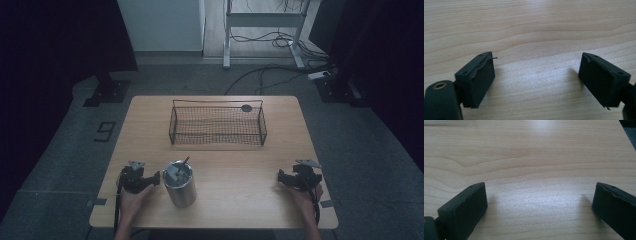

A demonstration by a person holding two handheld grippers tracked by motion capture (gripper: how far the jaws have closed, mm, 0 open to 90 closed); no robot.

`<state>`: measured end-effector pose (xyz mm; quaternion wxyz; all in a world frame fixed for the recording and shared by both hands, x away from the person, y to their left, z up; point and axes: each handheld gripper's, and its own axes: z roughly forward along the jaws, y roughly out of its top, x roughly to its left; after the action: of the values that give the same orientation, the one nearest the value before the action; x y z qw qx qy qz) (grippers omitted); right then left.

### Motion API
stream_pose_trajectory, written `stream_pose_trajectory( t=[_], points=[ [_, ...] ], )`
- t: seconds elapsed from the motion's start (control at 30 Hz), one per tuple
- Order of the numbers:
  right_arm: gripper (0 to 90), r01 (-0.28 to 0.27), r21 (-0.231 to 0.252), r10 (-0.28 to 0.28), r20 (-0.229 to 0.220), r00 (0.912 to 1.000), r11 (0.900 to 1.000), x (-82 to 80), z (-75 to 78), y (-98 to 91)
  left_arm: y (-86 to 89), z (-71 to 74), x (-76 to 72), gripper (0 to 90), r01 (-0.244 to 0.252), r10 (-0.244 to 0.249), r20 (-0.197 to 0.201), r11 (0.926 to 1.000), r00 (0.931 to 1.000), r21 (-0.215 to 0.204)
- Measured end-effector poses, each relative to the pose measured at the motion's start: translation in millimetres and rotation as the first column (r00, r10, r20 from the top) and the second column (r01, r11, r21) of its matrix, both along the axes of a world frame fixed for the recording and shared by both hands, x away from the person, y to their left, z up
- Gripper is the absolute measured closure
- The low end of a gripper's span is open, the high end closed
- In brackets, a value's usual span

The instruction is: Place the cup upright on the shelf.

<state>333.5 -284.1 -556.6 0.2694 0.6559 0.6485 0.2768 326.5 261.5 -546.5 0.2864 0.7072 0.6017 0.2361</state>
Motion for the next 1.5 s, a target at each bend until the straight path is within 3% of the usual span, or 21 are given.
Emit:
stream_pose_trajectory(
  t=[0.17, 0.33, 0.4, 0.43, 0.57, 0.73, 0.77, 0.9, 1.03, 1.27, 1.4, 1.43, 1.47, 1.5],
  points=[
    [0.0, 0.004, -0.001, -0.004, 0.002, 1.0000, 1.0000, -0.6, -0.2, 0.2, 6.8, 0.6, -1.4, 15.1, -0.005, 0.005, 0.012, 0.9980, 0.9999, -0.063],
    [0.0, 0.008, -0.001, -0.008, 0.000, 1.0000, 1.0000, -1.9, 0.0, 0.4, 7.4, 1.3, -3.6, 14.9, -0.006, 0.007, 0.021, 0.9990, 0.9997, -0.044],
    [0.0, 0.009, 0.001, -0.009, 0.001, 1.0000, 1.0000, -3.3, 0.0, 0.5, 9.1, 4.2, -5.8, 15.0, 0.003, -0.001, 0.023, 0.9976, 0.9997, -0.070],
    [0.0, 0.009, 0.002, -0.009, 0.001, 1.0000, 1.0000, -3.8, 0.0, 0.5, 10.5, 7.3, -7.5, 14.9, 0.009, -0.007, 0.029, 0.9948, 0.9996, -0.101],
    [0.0, 0.009, 0.002, -0.009, 0.000, 1.0000, 1.0000, -4.1, 0.0, 0.5, 12.7, 20.9, -15.3, 14.7, 0.026, -0.016, 0.074, 0.9913, 0.9971, -0.129],
    [0.0, 0.013, 0.001, -0.013, 0.000, 0.9999, 0.9999, -4.4, 0.0, 0.6, 10.1, 31.3, -24.1, 14.4, 0.056, -0.042, 0.110, 0.9896, 0.9930, -0.132],
    [0.0, 0.025, 0.000, -0.025, 0.001, 0.9997, 0.9997, -5.5, 0.0, 1.4, 8.6, 35.0, -27.0, 14.4, 0.068, -0.050, 0.118, 0.9862, 0.9918, -0.151],
    [0.0, 0.030, -0.001, -0.030, 0.000, 0.9996, 0.9996, -6.4, 0.0, 2.0, 5.3, 44.6, -33.3, 14.4, 0.088, -0.064, 0.152, 0.9839, 0.9863, -0.156],
    [0.0, 0.030, -0.001, -0.030, 0.000, 0.9996, 0.9996, -6.5, 0.0, 1.9, 0.7, 60.8, -46.0, 14.1, 0.131, -0.099, 0.195, 0.9785, 0.9758, -0.160],
    [0.0, 0.030, -0.001, -0.030, 0.000, 0.9996, 0.9996, -6.5, 0.0, 1.9, -3.9, 68.3, -59.1, 13.5, 0.188, -0.148, 0.218, 0.9658, 0.9648, -0.178],
    [0.0, 0.030, -0.001, -0.030, 0.000, 0.9996, 0.9996, -6.5, 0.0, 1.9, -3.6, 70.5, -64.9, 13.1, 0.202, -0.158, 0.218, 0.9598, 0.9631, -0.195],
    [0.0, 0.030, -0.001, -0.030, 0.000, 0.9996, 0.9996, -6.5, 0.0, 1.9, -3.9, 71.6, -67.4, 12.6, 0.215, -0.169, 0.217, 0.9547, 0.9613, -0.206],
    [0.0, 0.030, -0.001, -0.030, 0.000, 0.9996, 0.9996, -6.5, 0.0, 1.9, -3.9, 71.6, -67.4, 12.2, 0.215, -0.169, 0.217, 0.9547, 0.9613, -0.206],
    [0.0, 0.030, -0.001, -0.030, 0.000, 0.9996, 0.9996, -6.5, 0.0, 1.9, -5.4, 73.8, -70.3, 11.7, 0.233, -0.186, 0.221, 0.9496, 0.9573, -0.210]
  ],
)
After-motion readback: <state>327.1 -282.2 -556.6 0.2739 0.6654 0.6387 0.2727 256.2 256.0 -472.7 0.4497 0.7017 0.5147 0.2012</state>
